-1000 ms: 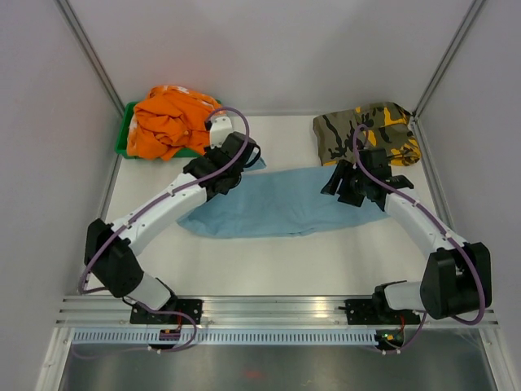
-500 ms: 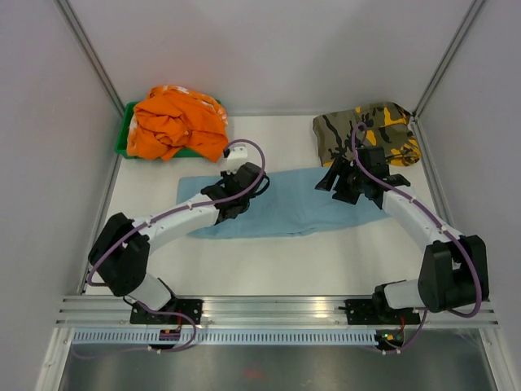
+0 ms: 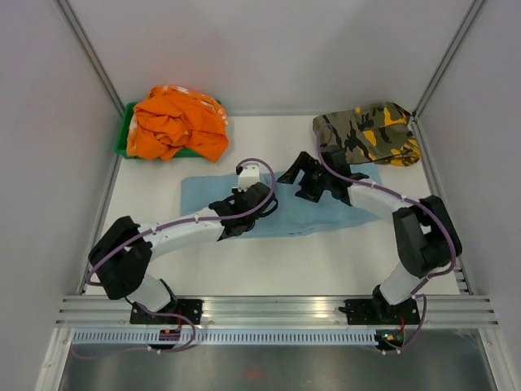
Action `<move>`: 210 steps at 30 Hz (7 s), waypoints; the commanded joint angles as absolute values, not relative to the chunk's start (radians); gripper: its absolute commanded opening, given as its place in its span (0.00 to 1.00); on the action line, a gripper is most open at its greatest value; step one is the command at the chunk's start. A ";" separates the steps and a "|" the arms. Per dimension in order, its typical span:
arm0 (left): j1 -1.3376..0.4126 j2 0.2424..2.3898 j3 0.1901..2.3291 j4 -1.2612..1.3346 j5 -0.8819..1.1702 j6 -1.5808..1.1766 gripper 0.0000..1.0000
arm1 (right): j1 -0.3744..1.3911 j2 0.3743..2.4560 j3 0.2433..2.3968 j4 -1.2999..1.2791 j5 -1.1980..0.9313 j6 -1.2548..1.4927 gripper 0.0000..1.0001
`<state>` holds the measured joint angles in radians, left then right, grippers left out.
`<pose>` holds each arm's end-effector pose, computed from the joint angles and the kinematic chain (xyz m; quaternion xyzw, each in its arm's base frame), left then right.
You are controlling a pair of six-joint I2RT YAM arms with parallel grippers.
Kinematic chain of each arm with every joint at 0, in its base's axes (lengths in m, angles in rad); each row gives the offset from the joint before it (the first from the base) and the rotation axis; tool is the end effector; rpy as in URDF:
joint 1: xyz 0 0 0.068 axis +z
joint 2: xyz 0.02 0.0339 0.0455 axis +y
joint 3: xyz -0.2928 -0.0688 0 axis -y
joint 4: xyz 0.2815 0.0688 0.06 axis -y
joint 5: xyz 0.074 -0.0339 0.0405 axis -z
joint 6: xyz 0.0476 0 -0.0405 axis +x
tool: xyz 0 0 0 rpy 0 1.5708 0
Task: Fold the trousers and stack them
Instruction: Fold the trousers
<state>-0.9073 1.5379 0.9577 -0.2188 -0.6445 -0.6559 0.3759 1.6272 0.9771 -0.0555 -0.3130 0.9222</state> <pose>0.2423 -0.2635 0.2217 -0.0081 0.8868 -0.0432 0.4601 0.3553 0.1560 0.2059 0.1790 0.8812 0.3630 0.2444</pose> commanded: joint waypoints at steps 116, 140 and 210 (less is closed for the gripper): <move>0.118 1.316 0.678 -0.248 0.057 -0.558 0.94 | 0.703 2.047 1.445 -0.244 0.034 0.483 0.00; 0.120 1.321 0.657 -0.167 0.153 -0.549 1.00 | 0.592 1.741 1.161 -0.302 0.150 0.480 0.00; -1.035 2.368 2.263 -0.560 -0.416 -0.873 0.02 | -0.239 1.275 0.888 -0.388 -0.184 0.595 0.68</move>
<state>-1.0107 2.3341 2.2513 -0.7361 -0.4828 -0.7410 -0.2333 1.2781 0.8948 -0.4244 -0.1463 0.5713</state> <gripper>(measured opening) 0.051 0.675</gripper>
